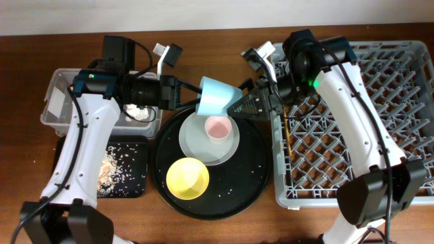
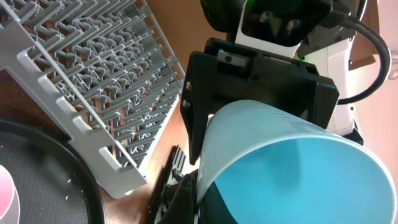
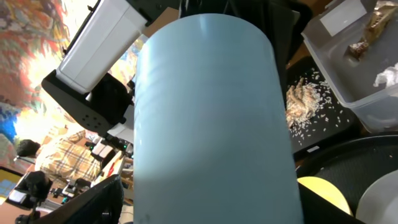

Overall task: Sort waste into correct bins and load items into the dishwasher rack
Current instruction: 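Hold the blue cup out and grasp it with the right gripper, then carry the blue cup with the right gripper and set it upside down in the rack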

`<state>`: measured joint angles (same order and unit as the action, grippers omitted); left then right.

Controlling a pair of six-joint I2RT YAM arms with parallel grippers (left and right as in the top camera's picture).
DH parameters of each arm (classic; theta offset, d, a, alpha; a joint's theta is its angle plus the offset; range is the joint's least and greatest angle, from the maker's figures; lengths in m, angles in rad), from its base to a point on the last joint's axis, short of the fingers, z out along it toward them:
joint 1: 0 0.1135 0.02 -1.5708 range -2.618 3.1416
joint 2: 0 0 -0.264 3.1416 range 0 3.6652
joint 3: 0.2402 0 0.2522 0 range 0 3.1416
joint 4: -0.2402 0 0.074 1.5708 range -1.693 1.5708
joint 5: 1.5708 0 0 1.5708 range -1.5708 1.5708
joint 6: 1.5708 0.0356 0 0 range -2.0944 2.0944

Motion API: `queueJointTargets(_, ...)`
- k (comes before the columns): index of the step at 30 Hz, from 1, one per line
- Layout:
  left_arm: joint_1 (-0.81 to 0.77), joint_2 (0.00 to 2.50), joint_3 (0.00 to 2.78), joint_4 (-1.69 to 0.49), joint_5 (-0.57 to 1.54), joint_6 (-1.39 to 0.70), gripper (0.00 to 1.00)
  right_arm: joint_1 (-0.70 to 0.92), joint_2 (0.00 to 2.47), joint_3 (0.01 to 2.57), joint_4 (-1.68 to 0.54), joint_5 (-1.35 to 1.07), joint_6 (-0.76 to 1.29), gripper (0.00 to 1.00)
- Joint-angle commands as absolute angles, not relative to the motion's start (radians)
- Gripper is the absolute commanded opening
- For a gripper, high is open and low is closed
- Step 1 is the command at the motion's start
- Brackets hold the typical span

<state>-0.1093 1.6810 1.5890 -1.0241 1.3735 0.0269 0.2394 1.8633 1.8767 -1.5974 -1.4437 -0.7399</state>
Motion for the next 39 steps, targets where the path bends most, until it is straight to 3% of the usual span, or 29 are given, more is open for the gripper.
queueJointTargets(1,-0.109,1.667,1.602,-1.014,1.399,0.047,0.00,0.256,1.849,1.893,-1.597,-1.496,-0.753,0.73)
queueJointTargets(7,-0.109,1.667,1.602,-1.007,1.399,0.047,0.01,0.256,1.849,1.893,-1.593,-1.538,-0.789,0.68)
queueJointTargets(9,-0.110,1.667,1.602,-1.007,1.399,0.047,0.00,0.256,1.849,1.893,-1.592,-1.538,-0.805,0.78)
queueJointTargets(16,-0.136,1.667,1.602,-1.007,1.399,0.047,0.00,0.256,1.849,1.893,-1.562,-1.542,-0.805,0.77)
queueJointTargets(20,-0.136,1.667,1.602,-1.007,1.391,0.047,0.00,0.256,1.849,1.893,-1.546,-1.541,-0.805,0.59)
queueJointTargets(22,-0.136,1.667,1.602,-1.007,1.388,0.047,0.01,0.255,1.849,1.893,-1.529,-1.541,-0.804,0.58)
queueJointTargets(25,-0.136,1.667,1.602,-1.020,1.387,0.047,0.12,0.250,1.849,1.893,-1.490,-1.542,-0.804,0.58)
queueJointTargets(34,-0.173,1.667,1.602,-1.135,1.188,0.047,0.13,0.227,1.849,1.893,-1.484,-1.552,-0.804,0.58)
queueJointTargets(39,-0.097,1.667,1.602,-1.093,1.180,0.045,0.32,0.213,1.849,1.893,-1.484,-1.541,-0.804,0.58)
